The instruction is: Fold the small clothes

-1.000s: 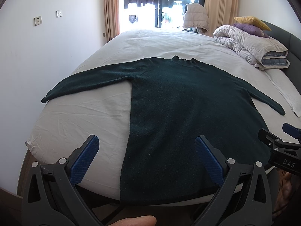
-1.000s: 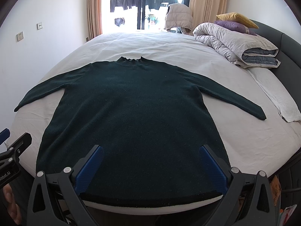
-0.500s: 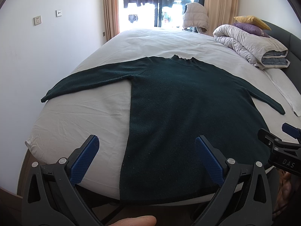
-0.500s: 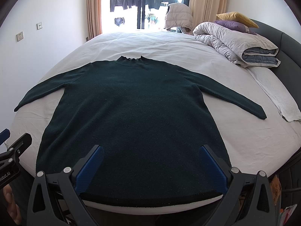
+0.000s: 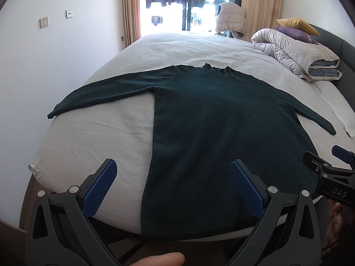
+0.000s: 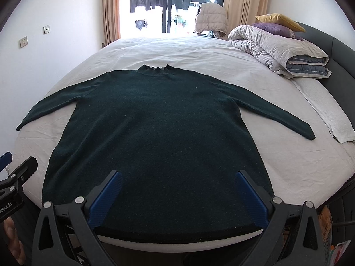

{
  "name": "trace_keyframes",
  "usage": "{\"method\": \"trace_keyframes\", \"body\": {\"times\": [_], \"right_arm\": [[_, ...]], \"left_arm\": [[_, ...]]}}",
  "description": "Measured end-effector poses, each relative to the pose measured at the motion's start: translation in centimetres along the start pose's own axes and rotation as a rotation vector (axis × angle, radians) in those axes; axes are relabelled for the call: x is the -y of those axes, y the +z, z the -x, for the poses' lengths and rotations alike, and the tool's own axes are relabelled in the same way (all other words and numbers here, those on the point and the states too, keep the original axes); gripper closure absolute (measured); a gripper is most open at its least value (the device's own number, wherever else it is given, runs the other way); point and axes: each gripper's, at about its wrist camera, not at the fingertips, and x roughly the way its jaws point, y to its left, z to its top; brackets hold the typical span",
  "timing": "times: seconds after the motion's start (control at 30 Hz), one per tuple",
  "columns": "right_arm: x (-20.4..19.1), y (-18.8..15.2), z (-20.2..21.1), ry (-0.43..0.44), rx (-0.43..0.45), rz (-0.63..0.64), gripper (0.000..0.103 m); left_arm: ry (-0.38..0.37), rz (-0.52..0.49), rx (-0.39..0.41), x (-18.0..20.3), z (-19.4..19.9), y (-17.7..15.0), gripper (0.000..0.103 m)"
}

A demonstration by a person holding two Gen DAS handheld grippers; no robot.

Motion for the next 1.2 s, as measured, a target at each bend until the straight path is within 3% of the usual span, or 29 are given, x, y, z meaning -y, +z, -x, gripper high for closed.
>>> {"method": "trace_keyframes", "body": {"times": [0.5,0.63,0.77,0.93,1.03,1.2], "right_arm": [[0.2,-0.1,-0.2,0.002,-0.009,-0.003,0.000],[0.3,-0.1,-0.4,0.004,-0.005,-0.004,0.000],[0.3,0.2,-0.6,0.019,0.018,-0.006,0.000],[-0.3,0.9,-0.9,0.052,0.054,0.006,0.000],[-1.2,1.6,-1.1,0.095,0.080,0.022,0.000],[-3.3,3.1,-1.8,0.157,0.107,0.067,0.000]], "left_arm": [[-0.012,-0.005,-0.011,0.1,-0.3,-0.2,0.000],[-0.041,0.043,-0.026,-1.1,-0.8,-0.3,0.000],[-0.108,0.145,-0.028,-4.3,-2.1,0.0,0.000],[-0.270,0.358,0.039,-11.6,-4.7,0.8,0.000],[-0.241,0.440,-0.022,-16.1,-7.2,1.8,0.000],[-0.278,0.801,0.026,-26.4,-11.0,2.5,0.000]]}}
